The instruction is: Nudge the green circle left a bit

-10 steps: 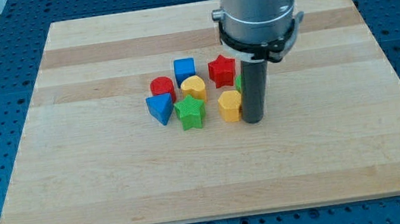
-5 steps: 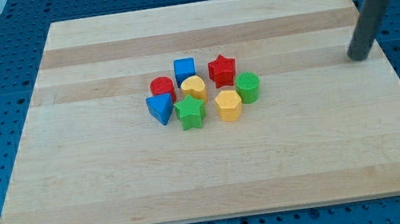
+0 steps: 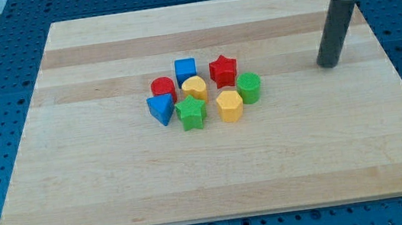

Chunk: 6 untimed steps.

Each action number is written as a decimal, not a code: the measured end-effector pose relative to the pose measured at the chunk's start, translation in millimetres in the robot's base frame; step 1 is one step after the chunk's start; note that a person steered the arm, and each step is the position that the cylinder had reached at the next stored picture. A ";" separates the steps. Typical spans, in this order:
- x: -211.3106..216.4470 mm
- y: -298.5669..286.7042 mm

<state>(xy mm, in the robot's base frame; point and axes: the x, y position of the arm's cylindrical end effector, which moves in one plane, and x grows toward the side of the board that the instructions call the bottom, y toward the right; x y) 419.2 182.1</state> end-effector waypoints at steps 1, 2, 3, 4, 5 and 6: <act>7.8 -37.8; 16.4 -65.7; 17.1 -85.5; 16.5 -103.3; 16.1 -101.1; -4.1 -41.0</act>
